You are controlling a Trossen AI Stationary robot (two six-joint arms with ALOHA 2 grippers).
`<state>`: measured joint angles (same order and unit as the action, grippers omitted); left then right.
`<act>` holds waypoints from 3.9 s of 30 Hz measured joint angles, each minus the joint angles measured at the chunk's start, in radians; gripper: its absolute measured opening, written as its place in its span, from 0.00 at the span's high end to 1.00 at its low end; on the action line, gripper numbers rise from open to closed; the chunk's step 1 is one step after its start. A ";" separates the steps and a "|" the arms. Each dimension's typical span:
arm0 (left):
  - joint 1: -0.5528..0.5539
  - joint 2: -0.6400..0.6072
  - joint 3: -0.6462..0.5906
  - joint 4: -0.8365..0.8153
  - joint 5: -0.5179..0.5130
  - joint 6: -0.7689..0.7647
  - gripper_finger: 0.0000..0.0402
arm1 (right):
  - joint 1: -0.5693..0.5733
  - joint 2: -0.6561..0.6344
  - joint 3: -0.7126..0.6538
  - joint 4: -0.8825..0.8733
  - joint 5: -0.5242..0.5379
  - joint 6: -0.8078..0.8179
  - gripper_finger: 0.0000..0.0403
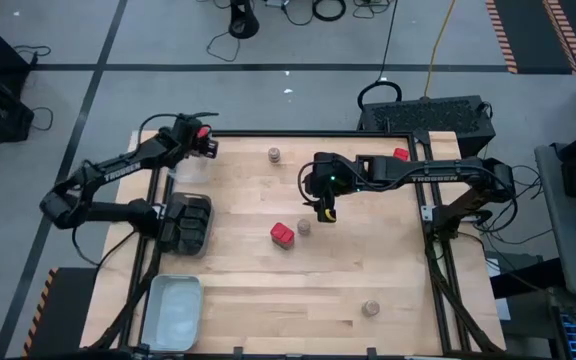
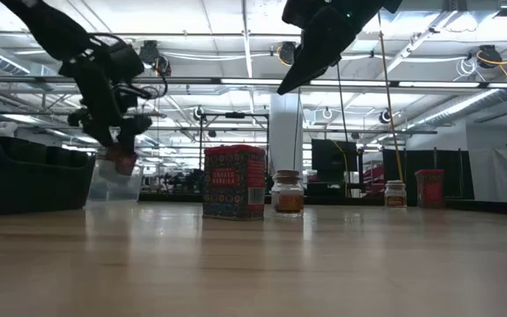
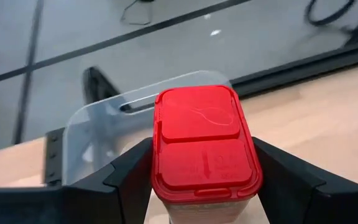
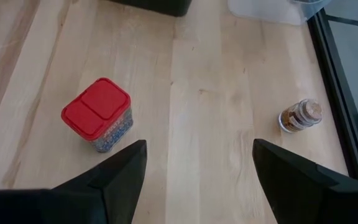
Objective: Sort spices by type
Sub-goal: Put the red seasoning can into the transparent bin
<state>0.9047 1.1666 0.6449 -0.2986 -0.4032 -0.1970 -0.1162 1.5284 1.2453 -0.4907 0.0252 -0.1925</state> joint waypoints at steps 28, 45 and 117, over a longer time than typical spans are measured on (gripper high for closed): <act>0.001 0.167 0.000 0.111 -0.013 -0.008 0.33 | 0.000 0.000 0.000 -0.008 0.000 0.014 0.32; 0.001 0.049 0.039 0.064 0.014 0.054 0.24 | 0.000 0.000 0.000 -0.008 0.000 0.016 0.32; -0.526 -0.213 -0.015 0.133 0.834 0.261 0.24 | -0.876 -0.008 -0.206 -0.521 0.186 0.784 0.32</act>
<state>0.3791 0.9539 0.6300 -0.1661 0.4305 0.0644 -0.9922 1.5204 1.0395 -1.0116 0.2115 0.5916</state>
